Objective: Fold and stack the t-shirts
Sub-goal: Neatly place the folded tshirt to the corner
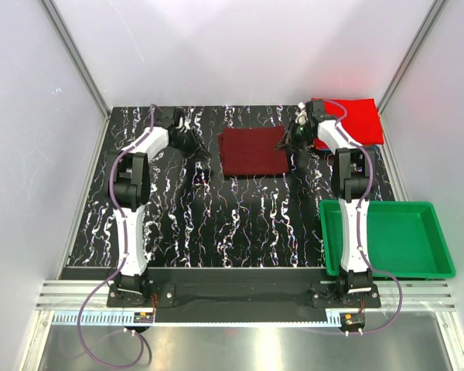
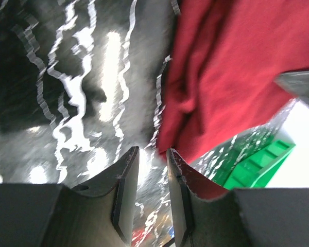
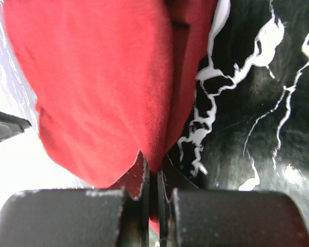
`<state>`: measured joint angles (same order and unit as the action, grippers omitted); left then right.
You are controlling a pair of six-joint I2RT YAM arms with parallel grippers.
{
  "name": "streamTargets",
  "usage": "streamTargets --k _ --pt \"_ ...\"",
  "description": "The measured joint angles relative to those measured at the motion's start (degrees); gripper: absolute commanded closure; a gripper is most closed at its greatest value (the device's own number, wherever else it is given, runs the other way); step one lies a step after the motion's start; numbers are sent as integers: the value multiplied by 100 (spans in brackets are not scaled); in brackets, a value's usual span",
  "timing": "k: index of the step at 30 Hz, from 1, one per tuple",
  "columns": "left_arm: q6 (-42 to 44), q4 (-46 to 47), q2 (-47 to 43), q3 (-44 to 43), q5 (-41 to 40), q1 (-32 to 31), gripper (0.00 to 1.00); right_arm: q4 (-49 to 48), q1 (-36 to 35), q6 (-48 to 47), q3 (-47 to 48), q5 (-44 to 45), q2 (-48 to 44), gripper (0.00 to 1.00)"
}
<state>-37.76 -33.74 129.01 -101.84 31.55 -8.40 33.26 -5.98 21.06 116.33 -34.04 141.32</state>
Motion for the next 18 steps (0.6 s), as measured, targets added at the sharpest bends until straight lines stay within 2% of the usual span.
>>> streamTargets --k 5,12,18 --pt "192 -109 -319 356 -105 35 68 719 -17 -372 758 614 -35 100" --pt "282 -24 -761 892 -120 44 68 1626 -13 -942 1346 1416 -39 100" --pt "297 74 -831 1283 -109 44 69 1930 66 -1397 1596 1978 -149 100"
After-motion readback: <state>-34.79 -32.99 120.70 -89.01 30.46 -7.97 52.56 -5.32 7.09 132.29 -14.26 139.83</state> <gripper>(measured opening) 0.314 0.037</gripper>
